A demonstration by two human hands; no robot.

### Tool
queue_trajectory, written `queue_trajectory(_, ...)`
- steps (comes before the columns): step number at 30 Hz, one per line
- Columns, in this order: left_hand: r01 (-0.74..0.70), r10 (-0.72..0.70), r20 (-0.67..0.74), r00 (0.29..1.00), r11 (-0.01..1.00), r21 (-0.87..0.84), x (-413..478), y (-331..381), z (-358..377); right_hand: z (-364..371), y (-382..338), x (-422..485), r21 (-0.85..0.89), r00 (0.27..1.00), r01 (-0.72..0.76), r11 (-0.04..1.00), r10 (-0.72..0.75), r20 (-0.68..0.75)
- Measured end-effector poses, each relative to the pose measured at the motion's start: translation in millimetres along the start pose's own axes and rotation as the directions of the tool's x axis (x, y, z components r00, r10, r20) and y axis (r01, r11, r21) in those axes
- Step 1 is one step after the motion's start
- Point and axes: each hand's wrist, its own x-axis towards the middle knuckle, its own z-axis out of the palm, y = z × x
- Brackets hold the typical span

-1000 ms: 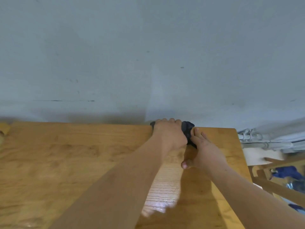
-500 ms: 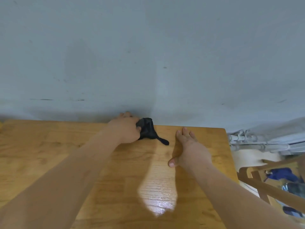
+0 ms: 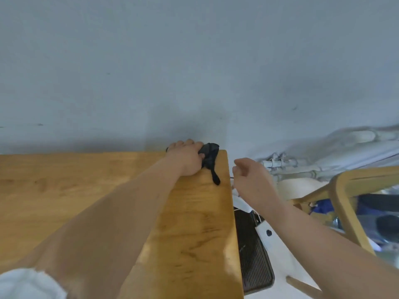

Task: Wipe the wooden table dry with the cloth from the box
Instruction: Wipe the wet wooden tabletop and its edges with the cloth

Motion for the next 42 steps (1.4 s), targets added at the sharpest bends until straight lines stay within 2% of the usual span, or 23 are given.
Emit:
queue_trajectory(5, -0.054, 0.057, -0.035, 0.998, 0.997, 0.063, 8.6, 60.5, 10.1, -27.2, 51.6, -20.2, 0.252, 0.986, -0.166, 0.953, 0.159, 0.049)
queue_trajectory(7, -0.115, 0.120, -0.031, 0.992, 0.985, 0.128, 9.5, 76.2, 13.2, -28.9, 66.7, -27.9, 0.341, 0.978, -0.207, 0.917, 0.189, 0.085)
queue_trajectory(11, -0.289, 0.282, 0.085, 0.956, 0.848, 0.444, -2.0, 109.1, 27.4, -23.3, 89.5, -46.0, 0.416, 0.958, -0.288, 0.863, 0.258, 0.127)
queue_trajectory(14, -0.355, 0.313, 0.171, 0.934, 0.771, 0.529, -23.9, 124.7, 45.7, -15.5, 106.1, -65.3, 0.418, 0.944, -0.329, 0.847, 0.303, 0.127)
queue_trajectory(17, -0.442, 0.364, 0.251, 0.897, 0.753, 0.487, -62.6, 132.9, 68.9, -6.1, 118.0, -86.8, 0.405, 0.936, -0.353, 0.843, 0.323, 0.142)
queue_trajectory(20, -0.548, 0.484, 0.256, 0.837, 0.734, 0.403, -115.9, 133.8, 90.1, 14.0, 130.6, -110.0, 0.425, 0.933, -0.359, 0.831, 0.302, 0.196)
queue_trajectory(24, -0.658, 0.586, 0.303, 0.751, 0.700, 0.278, -180.6, 123.0, 117.0, 45.8, 144.1, -161.4, 0.553, 0.876, -0.483, 0.679, 0.372, 0.308)
queue_trajectory(26, -0.674, 0.617, 0.285, 0.733, 0.715, 0.186, -202.4, 107.3, 124.5, 56.1, 144.3, -185.4, 0.574, 0.867, -0.498, 0.650, 0.379, 0.323)
queue_trajectory(27, -0.668, 0.623, 0.261, 0.737, 0.731, 0.142, -211.2, 98.0, 124.5, 60.3, 142.0, -191.3, 0.567, 0.871, -0.491, 0.661, 0.372, 0.321)
queue_trajectory(29, -0.593, 0.575, 0.168, 0.800, 0.800, 0.086, -228.5, 76.2, 120.5, 66.2, 133.8, -188.7, 0.509, 0.878, -0.477, 0.717, 0.367, 0.306)
queue_trajectory(31, -0.497, 0.492, 0.079, 0.867, 0.865, 0.067, -246.2, 53.3, 115.6, 72.8, 122.5, -168.3, 0.357, 0.905, -0.417, 0.836, 0.345, 0.250)
queue_trajectory(33, -0.437, 0.436, 0.054, 0.898, 0.899, 0.025, -264.8, 32.8, 114.6, 78.1, 107.2, -143.7, 0.183, 0.917, -0.382, 0.906, 0.346, 0.200)
queue_trajectory(37, -0.361, 0.364, 0.083, 0.928, 0.931, -0.044, -299.9, 2.7, 117.0, 86.1, 91.1, -123.9, 0.196, 0.946, -0.321, 0.927, 0.305, 0.106)
queue_trajectory(42, -0.366, 0.372, 0.119, 0.921, 0.928, -0.067, -340.1, -10.9, 142.1, 107.8, 117.6, -182.8, 0.155, 0.937, -0.348, 0.925, 0.340, 0.073)
